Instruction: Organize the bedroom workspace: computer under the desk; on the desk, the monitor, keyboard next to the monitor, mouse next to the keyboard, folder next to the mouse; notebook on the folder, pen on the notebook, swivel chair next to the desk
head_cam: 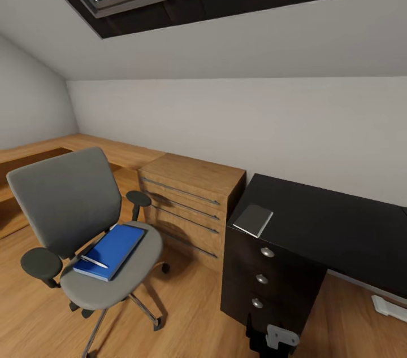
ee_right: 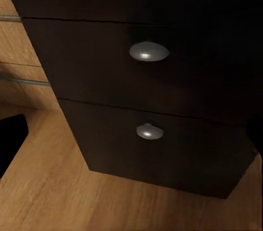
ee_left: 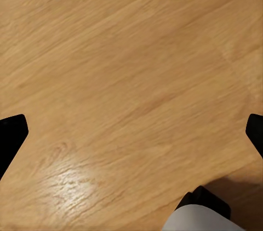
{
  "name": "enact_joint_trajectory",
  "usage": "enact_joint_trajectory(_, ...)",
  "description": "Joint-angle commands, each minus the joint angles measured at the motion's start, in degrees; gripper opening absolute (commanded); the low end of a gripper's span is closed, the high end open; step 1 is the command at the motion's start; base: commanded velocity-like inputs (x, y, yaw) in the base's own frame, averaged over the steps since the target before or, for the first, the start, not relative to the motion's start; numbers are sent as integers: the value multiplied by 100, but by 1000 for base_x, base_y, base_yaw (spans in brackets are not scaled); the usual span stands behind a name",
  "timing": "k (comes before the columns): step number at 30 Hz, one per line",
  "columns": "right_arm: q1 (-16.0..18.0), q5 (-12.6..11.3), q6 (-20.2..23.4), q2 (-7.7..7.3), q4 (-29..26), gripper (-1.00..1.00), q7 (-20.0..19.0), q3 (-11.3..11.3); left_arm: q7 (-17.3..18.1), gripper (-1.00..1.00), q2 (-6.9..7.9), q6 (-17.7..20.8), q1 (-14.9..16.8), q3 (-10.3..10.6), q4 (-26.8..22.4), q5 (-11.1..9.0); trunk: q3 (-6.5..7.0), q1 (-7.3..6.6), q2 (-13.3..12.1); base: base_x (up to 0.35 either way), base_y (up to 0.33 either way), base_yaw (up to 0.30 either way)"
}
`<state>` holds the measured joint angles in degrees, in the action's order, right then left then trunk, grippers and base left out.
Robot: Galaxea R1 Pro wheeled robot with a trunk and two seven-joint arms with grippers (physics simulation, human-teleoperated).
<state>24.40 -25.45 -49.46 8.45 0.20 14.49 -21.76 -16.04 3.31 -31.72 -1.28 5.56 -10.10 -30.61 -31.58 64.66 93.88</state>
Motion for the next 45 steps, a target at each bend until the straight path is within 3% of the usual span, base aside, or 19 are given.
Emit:
enact_joint_trajectory(1, 3, -18, -1, -45, 9, 100, 42, -60, -49, 100, 3, 0, -4, 50, -15, -12, -5, 0, 3, 0, 0, 4)
enact_joint_trajectory(3, 3, -16, 2, -77, 29, 100, 46, -59, -49, 100, 3, 0, -4, 52, -16, -10, -5, 0, 3, 0, 0, 3)
enact_joint_trajectory(8, -28, 12, 6, -385, 83, 100, 15, -73, -49, 100, 10, 2, -4, 61, -17, -10, -5, 0, 3, 0, 0, 1)
enact_joint_trajectory(11, -97, 72, 45, -473, 86, 100, 3, -100, -50, 100, 11, -5, -4, 55, -18, -16, -5, 0, 3, 0, 0, 0)
enact_joint_trajectory(13, -131, 223, 230, -515, 84, 100, 16, -185, -54, 100, 11, -9, -4, 44, -18, -26, -5, 0, 3, 0, 0, 0)
enact_joint_trajectory(14, -155, 620, 1062, -628, 80, 100, 136, -385, -57, 100, 12, -10, -4, 27, -19, -31, -5, 0, 3, 0, 0, 0)
enact_joint_trajectory(15, -174, 748, 1231, -760, 86, 100, 174, -416, -57, 100, 12, -10, -4, 26, -19, -32, -5, 0, 3, 0, 0, 0)
enact_joint_trajectory(16, -208, 850, 1312, -880, 93, 100, 183, -434, -57, 100, 12, -10, -4, 26, -19, -32, -5, 0, 3, 0, 0, 0)
enact_joint_trajectory(20, -256, 946, 1378, -995, 101, 100, 185, -448, -57, 100, 12, -10, -4, 31, -19, -28, -5, 0, 3, 0, 0, 2)
enact_joint_trajectory(30, -283, 976, 1395, -864, 103, 100, 228, -445, -57, 100, 4, -1, -4, 41, -19, -24, -11, 0, 3, 0, 0, 199)
enact_joint_trajectory(45, -279, 980, 1397, -868, 99, 100, 229, -443, -53, 100, 3, 7, -4, 58, -19, -15, -73, 0, 3, 0, 0, 253)
